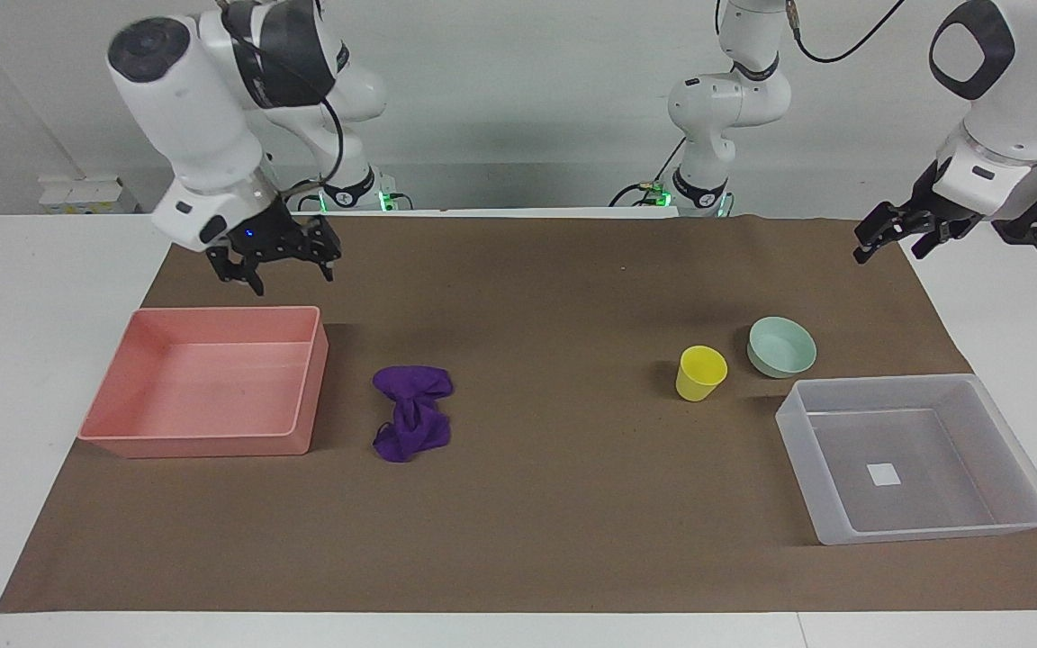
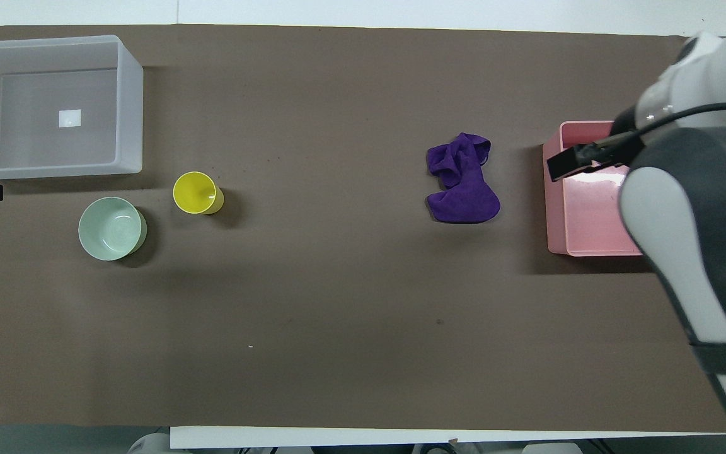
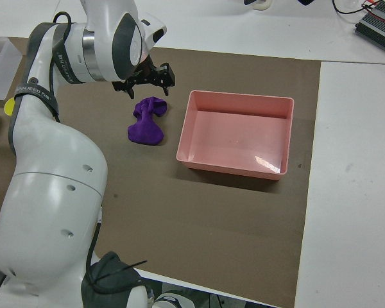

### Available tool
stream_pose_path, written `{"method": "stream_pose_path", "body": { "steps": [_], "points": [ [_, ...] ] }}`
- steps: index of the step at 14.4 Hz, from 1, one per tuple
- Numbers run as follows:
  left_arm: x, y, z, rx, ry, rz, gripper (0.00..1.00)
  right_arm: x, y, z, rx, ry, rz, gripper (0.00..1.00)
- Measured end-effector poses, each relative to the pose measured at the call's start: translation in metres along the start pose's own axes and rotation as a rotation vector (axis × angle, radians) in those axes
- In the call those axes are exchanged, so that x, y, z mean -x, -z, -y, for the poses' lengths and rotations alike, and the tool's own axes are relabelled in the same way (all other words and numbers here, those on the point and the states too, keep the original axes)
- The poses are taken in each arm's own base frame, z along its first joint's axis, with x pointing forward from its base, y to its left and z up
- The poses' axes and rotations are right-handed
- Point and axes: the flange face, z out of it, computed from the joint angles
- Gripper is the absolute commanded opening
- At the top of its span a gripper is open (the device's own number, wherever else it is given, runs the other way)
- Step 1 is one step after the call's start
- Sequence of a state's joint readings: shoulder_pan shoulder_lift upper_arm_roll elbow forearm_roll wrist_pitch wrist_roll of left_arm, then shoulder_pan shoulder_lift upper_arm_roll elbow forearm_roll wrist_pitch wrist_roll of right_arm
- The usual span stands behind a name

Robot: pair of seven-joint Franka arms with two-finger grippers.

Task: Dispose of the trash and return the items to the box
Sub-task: 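Reach the right gripper to the purple cloth while the left gripper reaches the bowl, then lift the cloth into the pink box while the left gripper grasps the bowl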

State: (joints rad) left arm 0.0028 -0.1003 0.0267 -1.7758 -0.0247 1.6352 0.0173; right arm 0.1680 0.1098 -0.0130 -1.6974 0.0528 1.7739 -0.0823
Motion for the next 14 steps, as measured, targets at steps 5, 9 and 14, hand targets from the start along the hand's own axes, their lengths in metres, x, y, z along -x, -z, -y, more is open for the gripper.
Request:
{"method": "stream_pose_path", "body": {
  "steps": [5, 9, 14],
  "points": [
    [0.019, -0.058, -0.053, -0.006, -0.007, 0.013, 1.00, -0.061, -0.121, 0.052, 0.010, 0.071, -0.032, 1.00],
    [0.035, -0.128, -0.056, -0.009, 0.003, 0.025, 1.00, -0.073, -0.197, 0.071, 0.015, 0.100, -0.052, 0.76],
    [0.042, -0.217, -0.008, -0.006, 0.098, -0.004, 1.00, -0.060, -0.232, 0.067, 0.018, 0.096, -0.020, 0.00]
  ]
}}
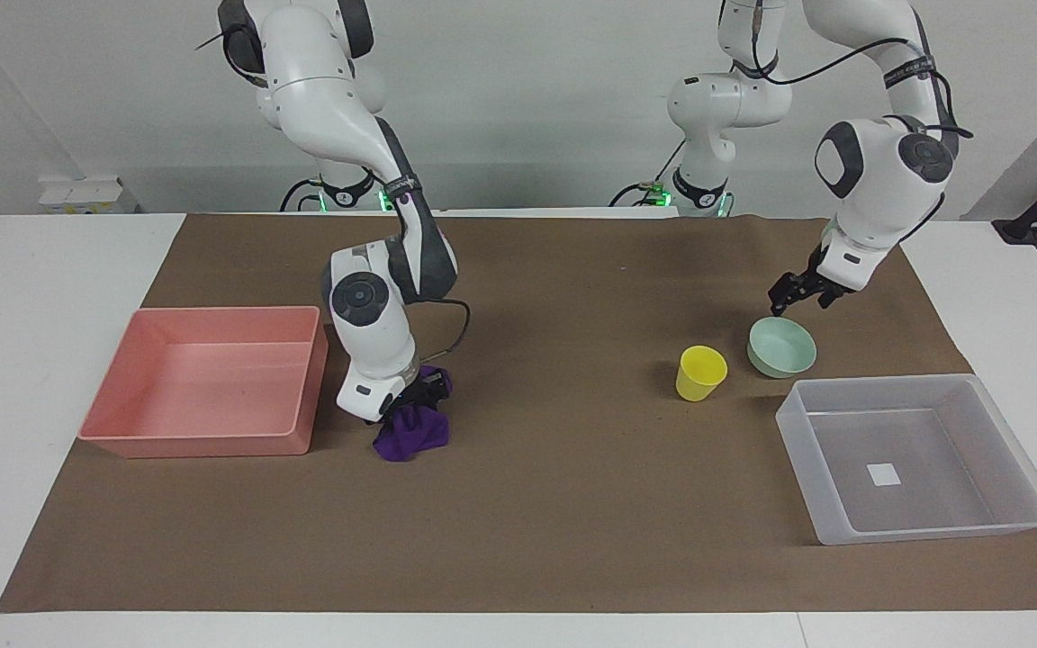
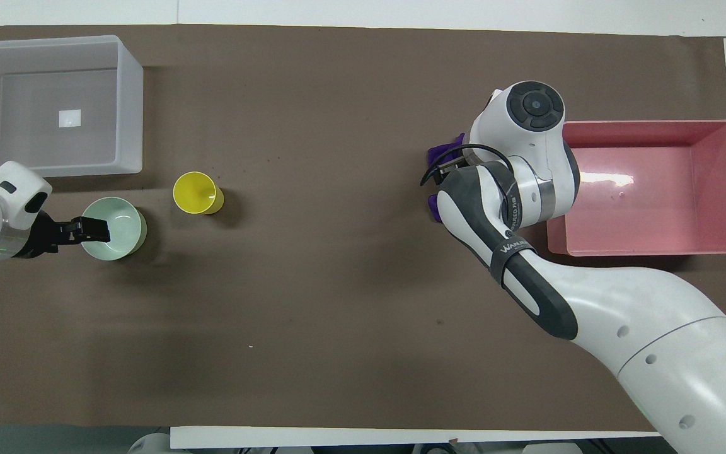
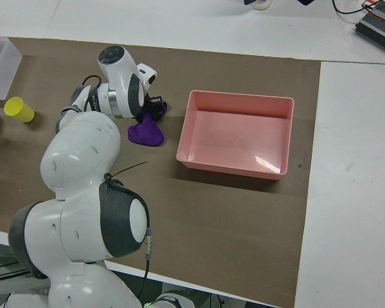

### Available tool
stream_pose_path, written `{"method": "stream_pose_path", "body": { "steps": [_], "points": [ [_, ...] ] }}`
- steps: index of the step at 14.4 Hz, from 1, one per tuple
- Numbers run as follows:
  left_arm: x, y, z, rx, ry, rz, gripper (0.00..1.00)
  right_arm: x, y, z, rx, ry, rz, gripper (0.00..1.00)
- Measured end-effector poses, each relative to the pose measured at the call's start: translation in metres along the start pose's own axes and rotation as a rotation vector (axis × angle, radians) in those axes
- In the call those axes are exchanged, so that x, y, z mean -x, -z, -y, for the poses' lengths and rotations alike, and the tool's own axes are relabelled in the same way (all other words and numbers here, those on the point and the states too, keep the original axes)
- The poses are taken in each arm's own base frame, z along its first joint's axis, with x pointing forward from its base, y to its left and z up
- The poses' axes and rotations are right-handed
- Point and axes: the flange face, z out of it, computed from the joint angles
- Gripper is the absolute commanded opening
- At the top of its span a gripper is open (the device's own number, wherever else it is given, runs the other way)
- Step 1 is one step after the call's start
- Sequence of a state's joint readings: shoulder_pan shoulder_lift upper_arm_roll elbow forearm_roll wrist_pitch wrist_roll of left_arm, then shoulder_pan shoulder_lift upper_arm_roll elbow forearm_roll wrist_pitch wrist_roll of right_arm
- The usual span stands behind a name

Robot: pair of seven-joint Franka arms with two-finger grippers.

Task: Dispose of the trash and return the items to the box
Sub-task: 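Lift the cloth into the pink box while the left gripper grasps the bowl, then lift the green bowl into the clear box while the right gripper releases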

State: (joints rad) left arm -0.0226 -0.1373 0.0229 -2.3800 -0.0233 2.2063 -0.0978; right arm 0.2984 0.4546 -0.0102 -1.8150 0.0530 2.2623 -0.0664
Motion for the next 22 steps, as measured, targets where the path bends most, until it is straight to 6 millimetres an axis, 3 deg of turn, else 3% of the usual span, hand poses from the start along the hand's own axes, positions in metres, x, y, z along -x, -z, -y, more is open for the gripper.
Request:
{"method": "stream_pose_path", "body": {
  "steps": [2, 4, 6, 7, 8, 12, 14, 16, 19, 22],
  "points": [
    [0.002, -0.021, 0.005, -0.003, 0.010, 0.025, 1.00, 0.000, 0.005, 0.000, -0.001, -0.012, -0.002, 0.00],
    [0.004, -0.037, 0.005, -0.006, 0.010, 0.034, 0.81, -0.003, 0.017, -0.001, -0.001, -0.040, -0.022, 0.00],
    [0.010, -0.057, 0.006, -0.005, 0.011, 0.011, 0.23, -0.005, 0.044, -0.003, -0.002, -0.064, -0.024, 0.00],
    [0.013, -0.066, 0.007, -0.005, 0.011, 0.004, 0.10, -0.005, 0.063, -0.006, -0.003, -0.072, -0.023, 0.00],
    [0.015, -0.072, 0.007, -0.005, 0.012, 0.003, 0.02, -0.004, 0.085, -0.010, -0.004, -0.078, -0.026, 0.00],
    [0.006, -0.064, 0.004, -0.002, 0.008, -0.027, 0.00, 0.018, 0.177, -0.035, -0.005, -0.118, -0.043, 0.00],
    [-0.005, -0.053, 0.003, 0.000, 0.008, -0.043, 0.00, 0.038, 0.218, -0.063, -0.007, -0.160, -0.032, 0.00],
    [-0.010, -0.045, 0.003, -0.001, 0.008, -0.035, 0.00, 0.058, 0.241, -0.099, -0.008, -0.184, -0.017, 0.00],
    [-0.011, -0.042, 0.004, -0.001, 0.011, -0.028, 0.00, 0.086, 0.236, -0.171, -0.016, -0.204, 0.018, 0.00],
    [-0.019, -0.024, 0.004, -0.003, 0.011, 0.006, 0.00, 0.112, 0.196, -0.217, -0.027, -0.238, 0.045, 0.01]
  ]
}}
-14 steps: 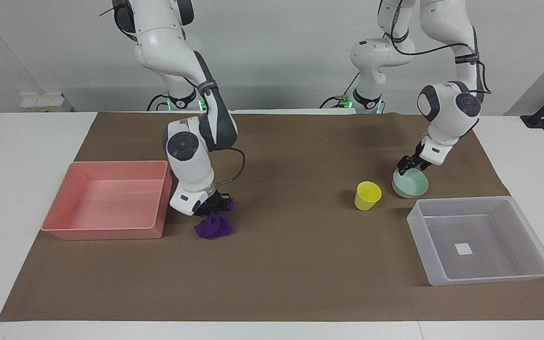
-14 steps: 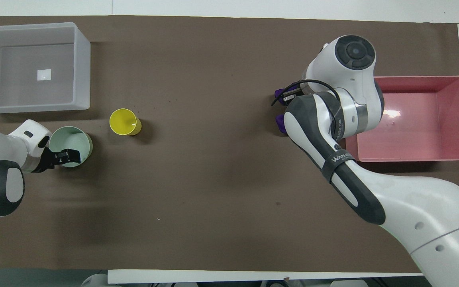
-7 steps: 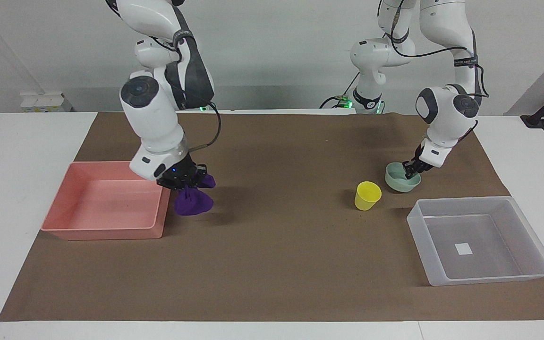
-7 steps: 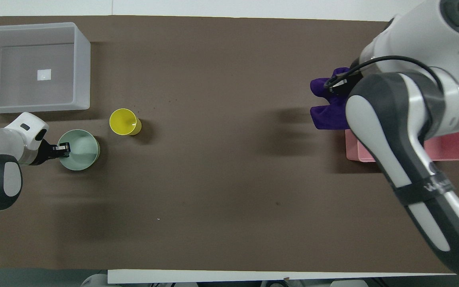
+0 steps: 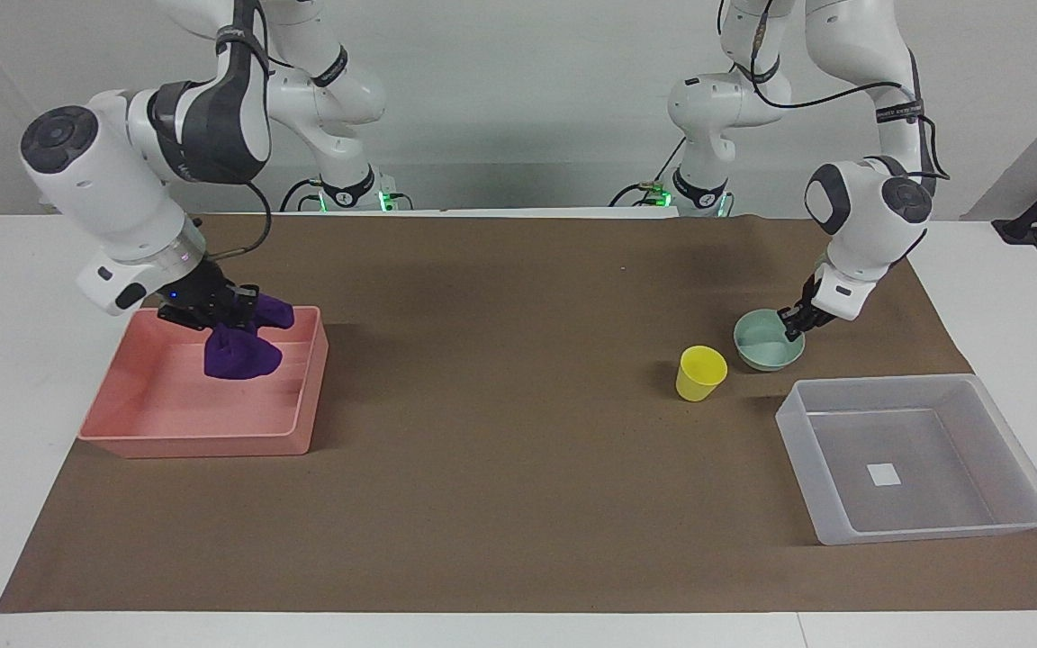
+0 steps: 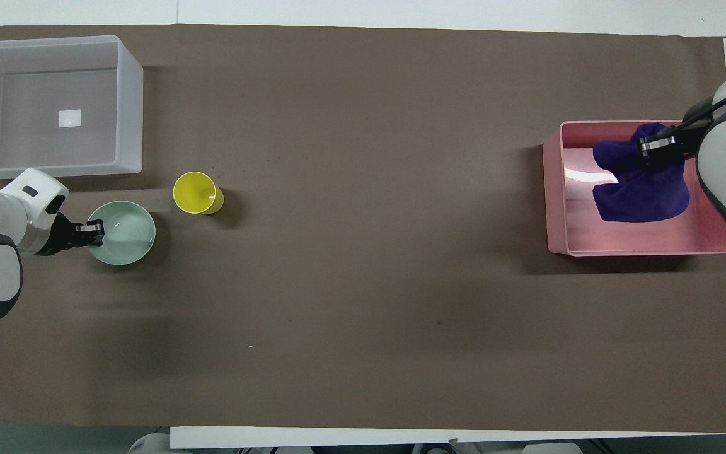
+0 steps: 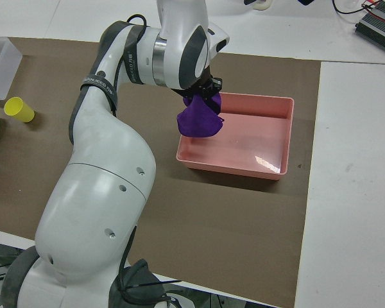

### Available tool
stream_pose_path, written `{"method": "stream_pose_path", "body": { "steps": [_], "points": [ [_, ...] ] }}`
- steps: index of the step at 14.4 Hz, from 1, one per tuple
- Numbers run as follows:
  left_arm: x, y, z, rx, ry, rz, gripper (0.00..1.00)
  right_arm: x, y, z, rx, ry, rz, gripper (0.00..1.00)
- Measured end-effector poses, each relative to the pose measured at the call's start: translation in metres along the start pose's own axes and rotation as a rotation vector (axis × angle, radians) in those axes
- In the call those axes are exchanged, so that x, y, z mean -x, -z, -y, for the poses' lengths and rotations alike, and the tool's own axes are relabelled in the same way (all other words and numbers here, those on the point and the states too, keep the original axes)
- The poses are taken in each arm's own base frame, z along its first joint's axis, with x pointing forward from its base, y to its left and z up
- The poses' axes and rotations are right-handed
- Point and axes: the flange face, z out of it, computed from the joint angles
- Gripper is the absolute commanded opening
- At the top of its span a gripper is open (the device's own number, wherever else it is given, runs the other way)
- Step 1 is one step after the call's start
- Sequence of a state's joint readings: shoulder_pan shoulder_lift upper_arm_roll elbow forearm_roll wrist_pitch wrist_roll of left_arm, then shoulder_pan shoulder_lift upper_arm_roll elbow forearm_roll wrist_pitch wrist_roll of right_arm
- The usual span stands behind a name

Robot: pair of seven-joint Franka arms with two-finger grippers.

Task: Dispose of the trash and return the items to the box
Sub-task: 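Lift the green bowl into the clear box while the right gripper releases, then reach the left gripper to the yellow cup while the right gripper withdraws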

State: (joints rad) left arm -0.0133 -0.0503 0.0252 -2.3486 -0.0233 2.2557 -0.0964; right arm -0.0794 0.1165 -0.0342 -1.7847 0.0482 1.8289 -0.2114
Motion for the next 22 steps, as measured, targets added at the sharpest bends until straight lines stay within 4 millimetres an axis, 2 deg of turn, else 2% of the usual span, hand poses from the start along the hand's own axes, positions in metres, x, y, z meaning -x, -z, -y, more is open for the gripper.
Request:
{"method": "stream_pose_path", "body": {
  "steps": [2, 4, 5, 6, 7, 8, 9, 10, 12, 15, 16, 17, 18, 19, 21, 22],
  "points": [
    [-0.014, 0.044, 0.000, 0.001, -0.002, 0.019, 0.00, 0.004, -0.039, -0.013, 0.003, -0.010, -0.012, 0.02],
    [-0.033, 0.106, 0.007, 0.007, 0.012, -0.018, 0.00, 0.008, -0.079, -0.013, 0.006, -0.011, -0.014, 0.05],
    [-0.044, 0.129, 0.011, 0.010, 0.022, -0.055, 0.00, 0.009, -0.095, -0.012, 0.004, -0.010, -0.003, 0.07],
    [-0.056, 0.145, 0.016, 0.013, 0.032, -0.092, 0.00, 0.008, -0.107, -0.012, 0.003, -0.009, 0.005, 0.14],
    [-0.070, 0.152, 0.022, 0.013, 0.046, -0.117, 0.00, 0.007, -0.114, -0.011, 0.003, -0.008, 0.010, 0.34],
    [-0.088, 0.153, 0.030, 0.013, 0.060, -0.140, 0.00, 0.006, -0.117, -0.011, 0.003, -0.006, 0.013, 0.64],
    [-0.109, 0.149, 0.037, 0.012, 0.073, -0.163, 0.00, 0.005, -0.118, -0.010, 0.003, -0.004, 0.012, 0.80],
    [-0.131, 0.141, 0.040, 0.016, 0.083, -0.186, 0.00, 0.004, -0.115, -0.008, 0.004, -0.002, 0.008, 0.84],
    [-0.166, 0.113, 0.044, 0.032, 0.102, -0.233, 0.00, -0.001, -0.106, -0.005, 0.005, 0.006, -0.003, 0.97],
    [-0.194, 0.053, 0.048, 0.037, 0.117, -0.246, 0.00, -0.002, -0.067, 0.007, -0.004, 0.025, 0.021, 0.99],
    [-0.199, 0.035, 0.048, 0.037, 0.120, -0.237, 0.11, -0.002, -0.049, 0.013, -0.009, 0.028, 0.031, 0.99],
    [-0.201, 0.021, 0.049, 0.036, 0.122, -0.228, 0.52, -0.001, -0.030, 0.021, -0.012, 0.023, 0.040, 0.99],
    [-0.203, 0.012, 0.049, 0.035, 0.124, -0.224, 0.87, 0.000, -0.012, 0.029, -0.014, 0.017, 0.049, 0.99],
    [-0.204, 0.007, 0.050, 0.034, 0.125, -0.225, 1.00, 0.001, 0.006, 0.036, -0.016, 0.016, 0.057, 0.99],
    [-0.204, 0.010, 0.048, 0.036, 0.125, -0.232, 1.00, 0.006, 0.036, 0.046, -0.017, 0.022, 0.065, 0.99],
    [-0.204, 0.018, 0.045, 0.039, 0.126, -0.244, 1.00, 0.011, 0.050, 0.049, -0.016, 0.025, 0.066, 0.99]
  ]
}}
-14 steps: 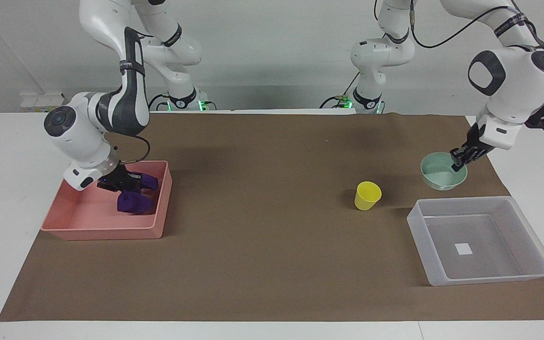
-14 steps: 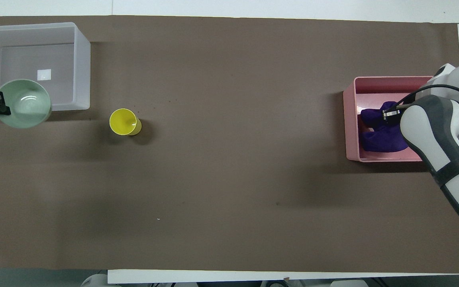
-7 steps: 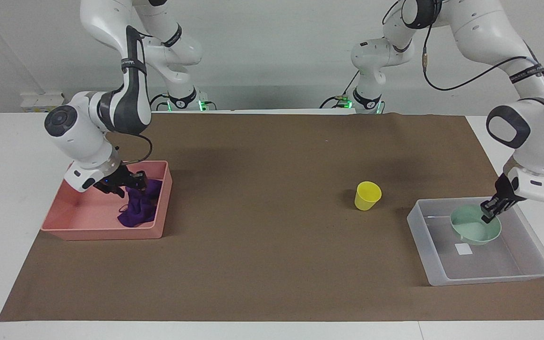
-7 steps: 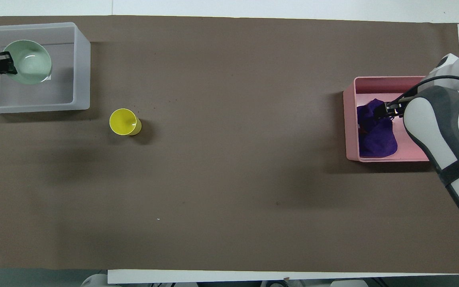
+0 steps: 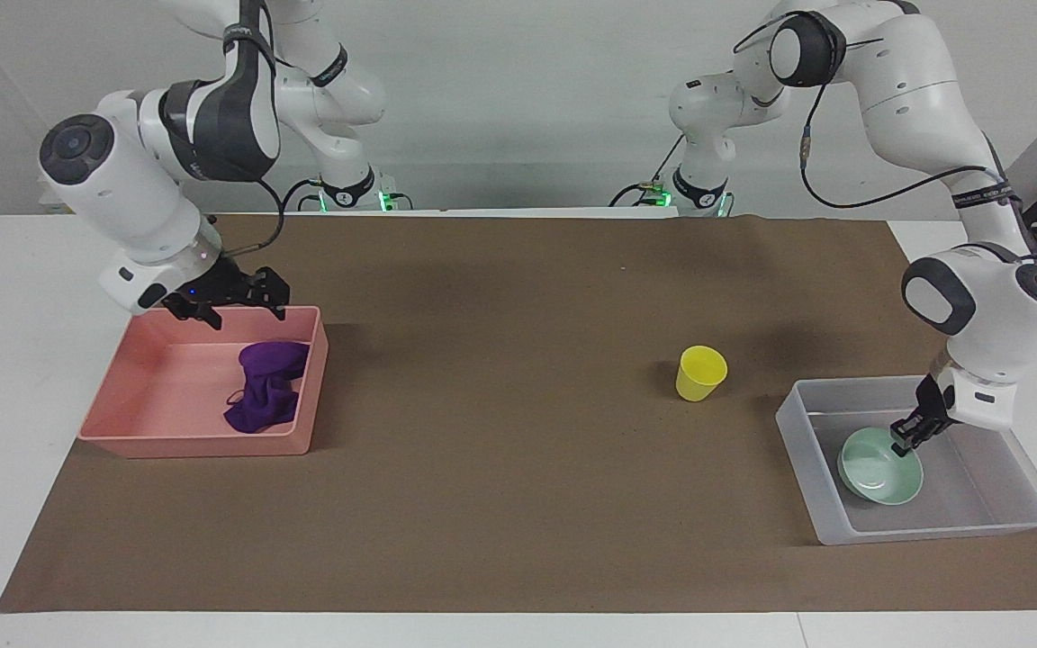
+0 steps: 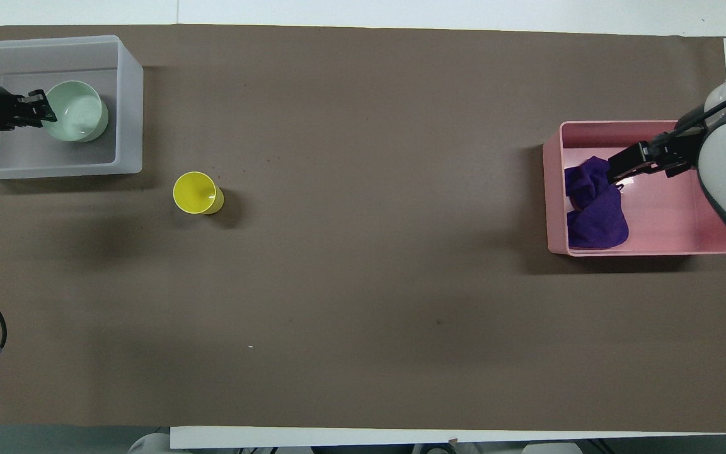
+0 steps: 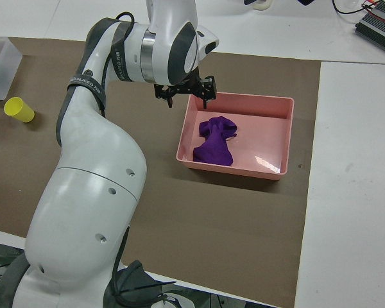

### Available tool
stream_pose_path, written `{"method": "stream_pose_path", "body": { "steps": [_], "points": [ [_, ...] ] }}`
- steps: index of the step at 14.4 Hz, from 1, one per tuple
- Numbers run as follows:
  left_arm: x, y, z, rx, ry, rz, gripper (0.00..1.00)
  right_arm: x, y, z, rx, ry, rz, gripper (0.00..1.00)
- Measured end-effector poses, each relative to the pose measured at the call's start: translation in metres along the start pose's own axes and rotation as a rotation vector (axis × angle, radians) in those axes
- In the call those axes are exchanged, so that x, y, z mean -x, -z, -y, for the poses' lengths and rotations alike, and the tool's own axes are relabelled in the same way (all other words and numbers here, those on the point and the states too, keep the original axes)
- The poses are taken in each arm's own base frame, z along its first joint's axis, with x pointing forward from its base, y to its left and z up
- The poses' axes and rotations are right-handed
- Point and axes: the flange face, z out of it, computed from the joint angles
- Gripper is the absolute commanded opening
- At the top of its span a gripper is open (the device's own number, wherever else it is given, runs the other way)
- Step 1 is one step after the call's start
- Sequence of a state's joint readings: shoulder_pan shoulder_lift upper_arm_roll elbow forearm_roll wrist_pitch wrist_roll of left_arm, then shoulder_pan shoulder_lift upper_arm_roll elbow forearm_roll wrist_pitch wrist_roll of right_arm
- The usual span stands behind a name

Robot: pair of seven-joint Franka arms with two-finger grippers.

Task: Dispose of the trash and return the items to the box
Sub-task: 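Reach the left gripper to the yellow cup while the right gripper withdraws, then grasp the yellow cup rim with the left gripper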

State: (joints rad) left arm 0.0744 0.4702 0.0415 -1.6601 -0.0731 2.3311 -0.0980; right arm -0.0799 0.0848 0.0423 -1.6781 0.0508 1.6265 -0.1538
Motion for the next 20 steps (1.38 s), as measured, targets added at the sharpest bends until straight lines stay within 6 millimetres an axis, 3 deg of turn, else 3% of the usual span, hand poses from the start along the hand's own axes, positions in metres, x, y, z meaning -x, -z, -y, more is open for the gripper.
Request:
{"method": "stream_pose_path", "body": {
  "steps": [2, 4, 6, 8, 11, 13, 20],
  "points": [
    [-0.003, 0.035, -0.007, 0.010, -0.003, -0.027, 1.00, 0.018, 0.023, 0.004, 0.000, 0.001, 0.014, 0.99],
    [0.007, 0.083, -0.022, 0.019, -0.027, 0.007, 1.00, 0.040, 0.043, 0.009, -0.001, 0.003, 0.033, 0.99],
    [0.031, 0.128, -0.058, 0.026, -0.056, 0.076, 1.00, 0.058, 0.060, 0.013, 0.001, 0.005, 0.034, 0.99],
    [0.059, 0.151, -0.105, 0.025, -0.055, 0.138, 1.00, 0.071, 0.071, 0.016, 0.002, 0.006, 0.039, 0.99],
    [0.104, 0.137, -0.169, 0.019, -0.087, 0.190, 1.00, 0.075, 0.073, 0.018, 0.003, 0.009, 0.040, 0.99],
    [0.131, 0.116, -0.188, 0.013, -0.111, 0.210, 1.00, 0.073, 0.070, 0.026, 0.005, 0.022, 0.046, 0.99],
    [0.199, 0.053, -0.175, 0.025, -0.101, 0.166, 1.00, 0.073, 0.070, 0.032, 0.009, 0.039, 0.047, 0.99]
  ]
}}
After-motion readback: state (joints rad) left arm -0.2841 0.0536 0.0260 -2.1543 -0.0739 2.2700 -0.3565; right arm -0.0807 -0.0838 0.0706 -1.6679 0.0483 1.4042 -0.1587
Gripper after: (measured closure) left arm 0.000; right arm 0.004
